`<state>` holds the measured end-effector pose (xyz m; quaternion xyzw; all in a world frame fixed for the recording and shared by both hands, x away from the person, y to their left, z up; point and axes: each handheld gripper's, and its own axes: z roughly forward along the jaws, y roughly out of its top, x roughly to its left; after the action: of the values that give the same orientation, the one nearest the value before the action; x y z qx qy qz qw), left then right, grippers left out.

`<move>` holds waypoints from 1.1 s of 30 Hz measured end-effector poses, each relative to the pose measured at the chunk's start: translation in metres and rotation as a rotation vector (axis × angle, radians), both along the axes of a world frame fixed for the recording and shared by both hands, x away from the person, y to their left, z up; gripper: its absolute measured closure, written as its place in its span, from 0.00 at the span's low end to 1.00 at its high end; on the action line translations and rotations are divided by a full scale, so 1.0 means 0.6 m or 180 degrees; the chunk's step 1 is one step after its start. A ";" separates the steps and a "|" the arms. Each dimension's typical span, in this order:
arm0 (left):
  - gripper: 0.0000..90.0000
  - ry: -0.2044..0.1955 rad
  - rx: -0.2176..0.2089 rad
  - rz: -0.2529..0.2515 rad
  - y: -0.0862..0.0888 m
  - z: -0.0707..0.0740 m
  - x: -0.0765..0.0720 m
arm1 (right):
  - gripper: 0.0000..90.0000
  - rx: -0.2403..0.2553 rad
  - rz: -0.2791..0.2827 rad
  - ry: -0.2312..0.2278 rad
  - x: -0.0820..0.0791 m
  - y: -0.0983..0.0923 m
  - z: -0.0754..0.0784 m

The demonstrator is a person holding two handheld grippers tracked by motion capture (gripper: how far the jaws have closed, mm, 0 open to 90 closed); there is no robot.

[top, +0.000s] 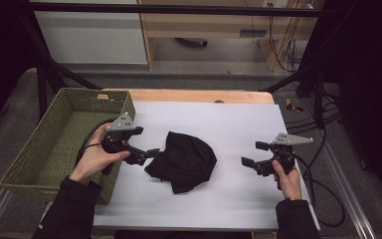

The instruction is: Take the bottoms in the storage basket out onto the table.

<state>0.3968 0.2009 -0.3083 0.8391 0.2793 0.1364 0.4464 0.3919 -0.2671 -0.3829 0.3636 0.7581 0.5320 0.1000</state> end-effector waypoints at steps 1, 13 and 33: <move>0.07 -0.0010 0.0004 0.0013 0.005 -0.001 0.000 | 0.04 0.0004 -0.0001 0.0004 0.000 0.000 0.000; 0.06 -0.0057 -0.0014 0.0220 0.063 -0.018 -0.007 | 0.04 -0.0021 0.0001 0.0033 0.001 0.001 -0.001; 0.04 -0.0084 0.0056 0.0515 0.138 -0.052 -0.013 | 0.04 -0.0062 0.0012 0.0058 0.002 0.003 -0.004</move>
<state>0.3890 0.2839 -0.3394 0.8158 0.3390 0.1855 0.4302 0.3933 -0.2655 -0.3854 0.3660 0.7648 0.5215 0.0956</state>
